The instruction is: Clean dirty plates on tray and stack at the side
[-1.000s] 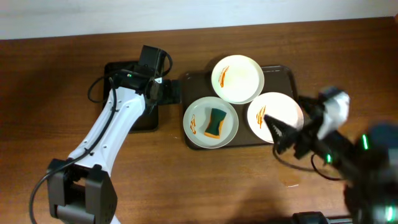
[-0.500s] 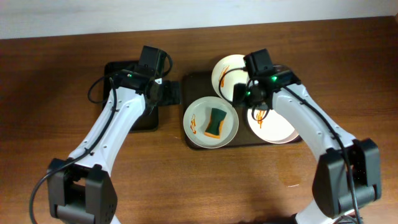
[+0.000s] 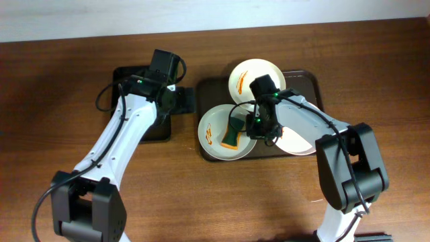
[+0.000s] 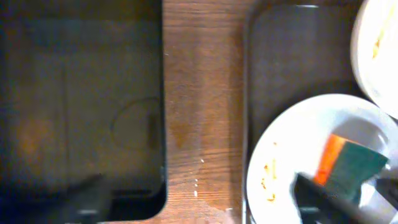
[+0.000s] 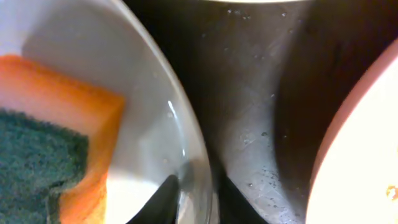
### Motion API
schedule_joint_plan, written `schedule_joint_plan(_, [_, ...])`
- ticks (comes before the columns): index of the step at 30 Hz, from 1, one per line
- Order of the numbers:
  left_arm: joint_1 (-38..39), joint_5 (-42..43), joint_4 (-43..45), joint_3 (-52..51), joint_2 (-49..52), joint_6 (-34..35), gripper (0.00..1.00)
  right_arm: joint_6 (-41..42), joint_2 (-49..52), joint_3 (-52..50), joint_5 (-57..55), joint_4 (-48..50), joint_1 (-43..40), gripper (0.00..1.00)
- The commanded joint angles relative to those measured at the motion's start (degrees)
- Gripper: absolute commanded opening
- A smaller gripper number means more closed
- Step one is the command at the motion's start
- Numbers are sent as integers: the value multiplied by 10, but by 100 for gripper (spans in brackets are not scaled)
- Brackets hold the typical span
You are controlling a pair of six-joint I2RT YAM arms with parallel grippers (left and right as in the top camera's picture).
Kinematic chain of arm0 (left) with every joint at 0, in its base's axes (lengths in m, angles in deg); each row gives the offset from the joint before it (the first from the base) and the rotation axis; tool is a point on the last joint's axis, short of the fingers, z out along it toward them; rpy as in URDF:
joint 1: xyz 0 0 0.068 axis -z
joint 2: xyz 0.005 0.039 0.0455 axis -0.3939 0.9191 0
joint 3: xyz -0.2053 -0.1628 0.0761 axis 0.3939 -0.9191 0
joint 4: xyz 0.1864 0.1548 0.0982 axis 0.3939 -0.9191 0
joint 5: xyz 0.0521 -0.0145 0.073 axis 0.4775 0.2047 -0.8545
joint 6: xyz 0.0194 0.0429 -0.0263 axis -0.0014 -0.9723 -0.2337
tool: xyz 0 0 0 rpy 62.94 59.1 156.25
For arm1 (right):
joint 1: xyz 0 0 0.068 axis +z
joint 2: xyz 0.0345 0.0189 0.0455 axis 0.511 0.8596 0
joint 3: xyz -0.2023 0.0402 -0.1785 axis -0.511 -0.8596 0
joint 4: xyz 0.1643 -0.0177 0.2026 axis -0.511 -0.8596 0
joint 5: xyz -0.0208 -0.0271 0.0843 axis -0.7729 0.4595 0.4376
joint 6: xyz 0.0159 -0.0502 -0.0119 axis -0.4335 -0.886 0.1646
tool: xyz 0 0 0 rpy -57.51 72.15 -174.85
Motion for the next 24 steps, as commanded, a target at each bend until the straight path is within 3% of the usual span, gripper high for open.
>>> schedule_joint_plan(1, [2, 77, 2, 0, 13, -1, 63, -2, 10, -4, 4, 3, 3, 17])
schedule_joint_plan(2, [2, 79, 2, 0, 28, -1, 65, -7, 10, -4, 4, 4, 3, 14])
schedule_joint_plan(3, [2, 109, 3, 0, 40, -16, 73, -21, 10, -4, 4, 4, 3, 12])
schedule_joint_plan(4, [2, 199, 10, 0, 58, -89, 89, -26, 10, -4, 4, 5, 2, 4])
schedule_joint_plan(5, [3, 223, 11, 0, 70, -103, 91, -26, 10, -4, 4, 9, 3, 4])
schedule_joint_plan(9, [7, 318, 32, 0, 132, -143, 76, -28, 10, -4, 4, 28, 3, 4])
schedule_joint_plan(12, [28, 314, 52, 0, 143, -148, 70, -31, 10, -4, 8, 30, 3, 4])
schedule_joint_plan(14, [46, 313, 61, 0, 146, -148, 70, -86, 10, -4, 65, 33, 3, 4])
schedule_joint_plan(20, [76, 280, 66, 0, 147, -147, 67, -81, 10, -4, 62, 35, 2, 4])
schedule_joint_plan(24, [101, 254, 69, 0, 158, -147, 59, -81, 10, -4, 62, 36, 2, 4])
